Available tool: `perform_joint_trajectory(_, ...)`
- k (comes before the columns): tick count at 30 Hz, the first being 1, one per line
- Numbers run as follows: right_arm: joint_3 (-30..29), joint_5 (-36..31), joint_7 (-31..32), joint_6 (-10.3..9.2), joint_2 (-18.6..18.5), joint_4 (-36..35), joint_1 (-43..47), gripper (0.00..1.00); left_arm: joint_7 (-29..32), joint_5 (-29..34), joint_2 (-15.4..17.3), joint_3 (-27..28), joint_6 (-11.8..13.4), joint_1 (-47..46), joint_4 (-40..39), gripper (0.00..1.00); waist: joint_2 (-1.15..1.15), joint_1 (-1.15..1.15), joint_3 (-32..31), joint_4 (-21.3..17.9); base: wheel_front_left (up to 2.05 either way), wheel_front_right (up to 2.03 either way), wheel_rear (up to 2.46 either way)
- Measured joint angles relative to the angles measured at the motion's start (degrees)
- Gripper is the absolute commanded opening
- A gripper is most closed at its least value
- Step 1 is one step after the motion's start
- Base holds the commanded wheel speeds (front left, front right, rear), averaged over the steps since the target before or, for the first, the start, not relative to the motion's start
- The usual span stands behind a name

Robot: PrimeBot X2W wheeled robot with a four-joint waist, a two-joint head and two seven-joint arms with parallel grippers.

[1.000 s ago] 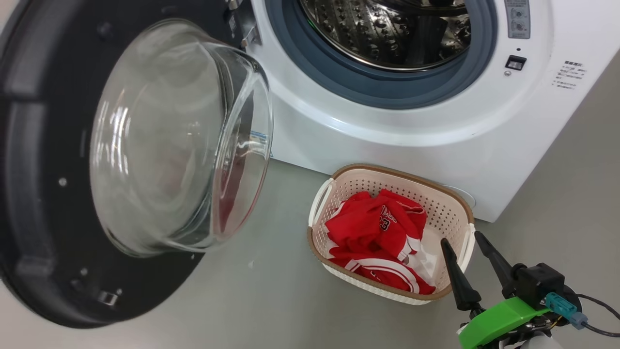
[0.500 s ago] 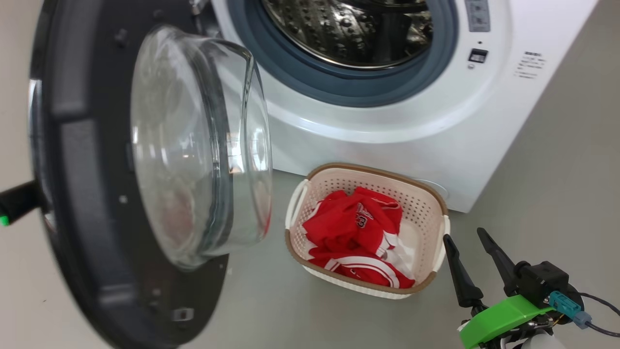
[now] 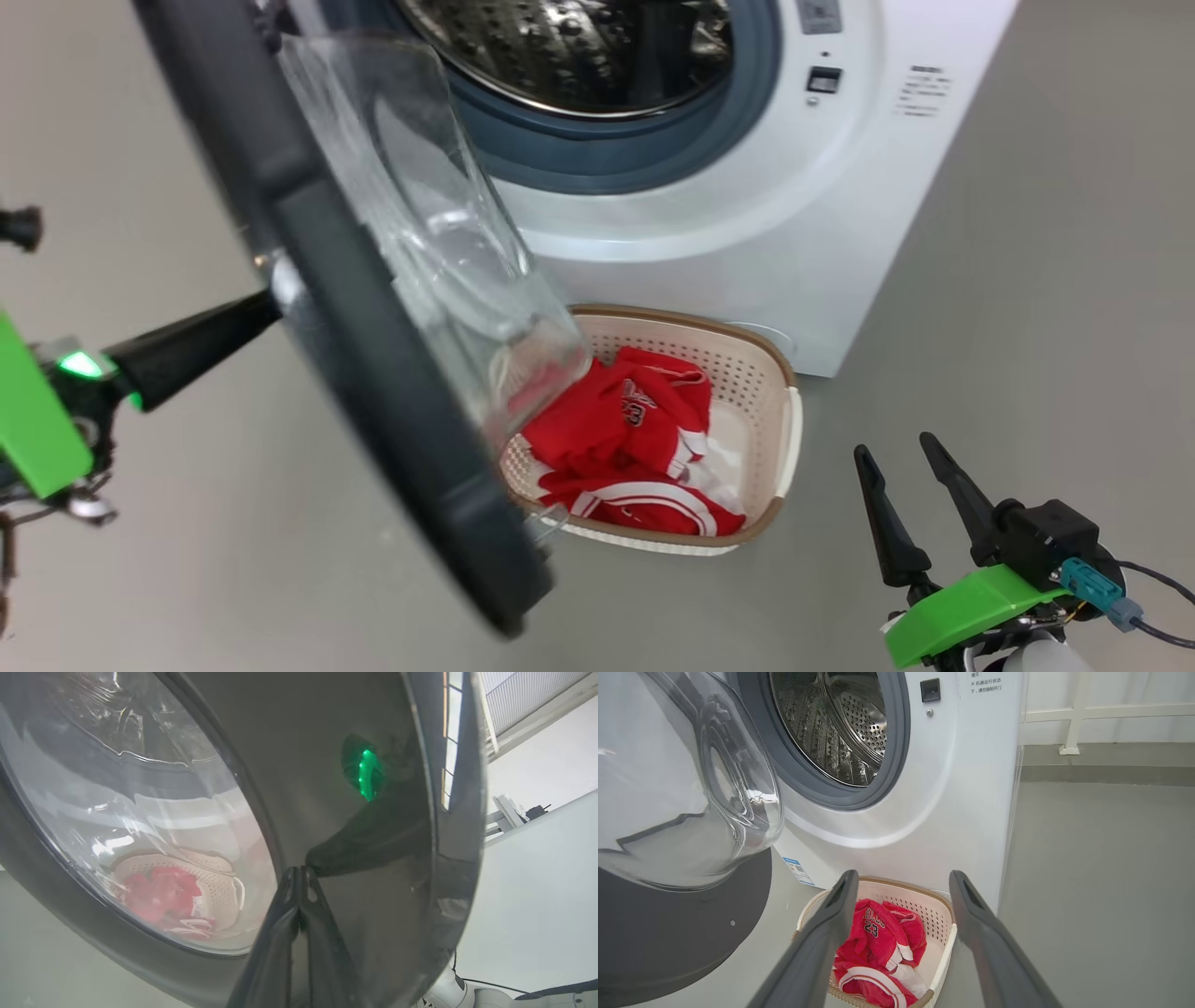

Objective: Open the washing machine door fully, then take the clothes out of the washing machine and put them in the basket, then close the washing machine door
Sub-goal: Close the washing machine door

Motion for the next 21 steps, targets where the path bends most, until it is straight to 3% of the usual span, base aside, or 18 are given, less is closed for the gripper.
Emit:
perform_joint_trajectory(9, -0.08, 0.55, 0.00, 0.00, 0.15, -0.76, -0.18, 1.00, -7.83, 2.13, -3.36, -3.89, 0.00, -4.06, -0.69, 0.00, 0.00, 0.00, 1.26, -4.77, 0.00, 0.00, 0.00)
perform_joint_trajectory(21, 0.23, 2.02, 0.00, 0.00, 0.21, -2.04, -2.01, 1.00, -16.50, 3.56, -3.90, -7.59, -0.01, -10.96, 3.47, 0.00, 0.00, 0.00, 4.00, -10.23, 0.00, 0.00, 0.00)
